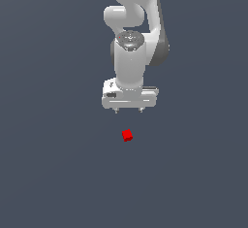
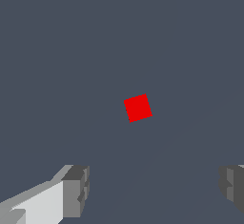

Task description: Pick up the red cube and move it to a goal position.

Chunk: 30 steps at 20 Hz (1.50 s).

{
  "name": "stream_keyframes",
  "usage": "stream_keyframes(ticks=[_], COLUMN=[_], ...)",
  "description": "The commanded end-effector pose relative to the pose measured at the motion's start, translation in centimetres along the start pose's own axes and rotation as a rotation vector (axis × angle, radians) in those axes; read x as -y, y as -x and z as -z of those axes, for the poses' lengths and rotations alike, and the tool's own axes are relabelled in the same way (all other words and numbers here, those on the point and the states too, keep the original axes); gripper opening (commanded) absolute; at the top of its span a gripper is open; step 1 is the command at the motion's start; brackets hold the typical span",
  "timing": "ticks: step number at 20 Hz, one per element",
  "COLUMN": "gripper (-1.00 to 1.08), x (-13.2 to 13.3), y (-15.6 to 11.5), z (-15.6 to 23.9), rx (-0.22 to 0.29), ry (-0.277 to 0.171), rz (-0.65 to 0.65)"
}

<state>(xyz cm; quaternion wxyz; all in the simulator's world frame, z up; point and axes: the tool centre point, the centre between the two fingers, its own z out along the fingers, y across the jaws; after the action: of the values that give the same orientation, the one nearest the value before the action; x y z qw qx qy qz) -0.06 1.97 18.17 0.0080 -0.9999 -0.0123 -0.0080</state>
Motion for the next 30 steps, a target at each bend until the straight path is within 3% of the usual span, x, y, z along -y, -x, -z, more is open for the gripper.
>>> stream_keyframes(ticks=[1,10,23,30], gripper=[1.0,1.0,1.0,1.0], x=[0.0,-0.2,-0.7,-0.8], y=[0.0,-0.5,-2.5,-3.3], z=[0.0,-2.5,-12.3,-15.5], rx=[0.0,0.003,0.014,0.018], ry=[0.0,0.001,0.009,0.012], rz=[0.0,0.043,0.217,0.274])
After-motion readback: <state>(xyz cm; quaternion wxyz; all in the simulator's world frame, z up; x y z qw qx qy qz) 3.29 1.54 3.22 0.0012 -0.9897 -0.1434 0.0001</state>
